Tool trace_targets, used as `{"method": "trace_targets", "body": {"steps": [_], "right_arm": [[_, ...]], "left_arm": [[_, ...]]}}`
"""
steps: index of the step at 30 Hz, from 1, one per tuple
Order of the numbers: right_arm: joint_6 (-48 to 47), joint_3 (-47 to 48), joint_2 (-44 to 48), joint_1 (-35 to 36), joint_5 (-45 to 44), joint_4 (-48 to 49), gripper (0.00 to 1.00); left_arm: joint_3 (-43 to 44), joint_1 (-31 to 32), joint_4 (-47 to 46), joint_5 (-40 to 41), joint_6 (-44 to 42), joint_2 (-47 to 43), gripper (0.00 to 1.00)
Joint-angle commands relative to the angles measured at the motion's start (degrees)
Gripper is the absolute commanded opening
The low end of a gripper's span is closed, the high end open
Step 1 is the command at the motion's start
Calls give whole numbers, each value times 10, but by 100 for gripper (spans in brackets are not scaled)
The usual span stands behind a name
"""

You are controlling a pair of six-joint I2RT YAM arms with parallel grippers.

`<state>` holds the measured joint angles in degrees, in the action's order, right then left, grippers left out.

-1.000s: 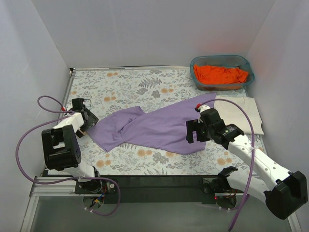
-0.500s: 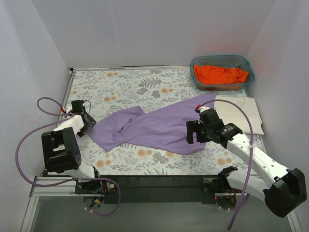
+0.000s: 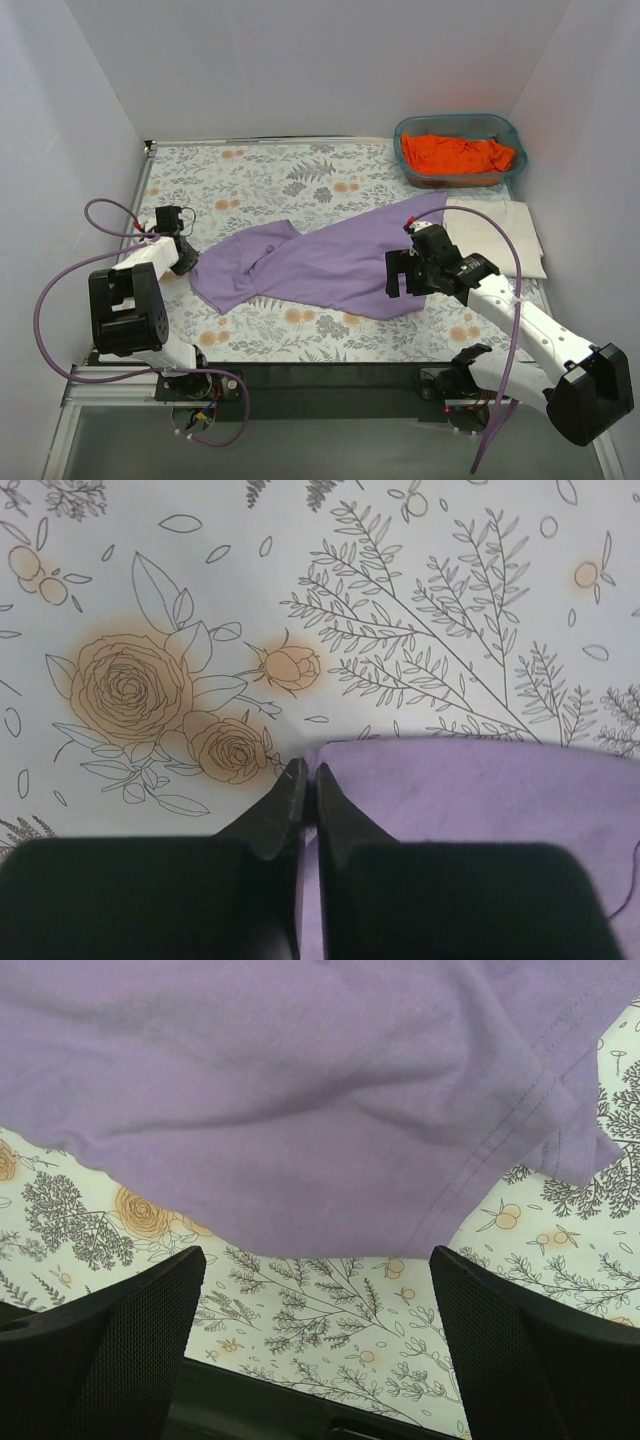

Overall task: Fold and stack the t-shirts
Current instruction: Flatten the tshirt out

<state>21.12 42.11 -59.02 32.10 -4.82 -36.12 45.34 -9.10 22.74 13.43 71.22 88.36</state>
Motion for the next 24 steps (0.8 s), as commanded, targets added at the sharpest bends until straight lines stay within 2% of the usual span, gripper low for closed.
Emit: {"method": "trace_targets", "body": {"steps": [1, 9, 20, 23, 24], "right_arm": [[12, 0, -5, -3, -13, 3, 84], [56, -26, -39, -12, -41, 4, 81], [95, -79, -104, -23, -10, 56, 80], [95, -81, -113, -23, -11, 61, 59], [92, -76, -113, -23, -13, 58, 36]], "left_arm": [[-33, 12, 65, -71, 14, 10, 0], [-1, 11, 117, -67, 31, -88, 0], [21, 12, 158, -79, 42, -175, 0], [23, 11, 166, -77, 43, -190, 0], [25, 12, 172, -75, 47, -194, 0]]}}
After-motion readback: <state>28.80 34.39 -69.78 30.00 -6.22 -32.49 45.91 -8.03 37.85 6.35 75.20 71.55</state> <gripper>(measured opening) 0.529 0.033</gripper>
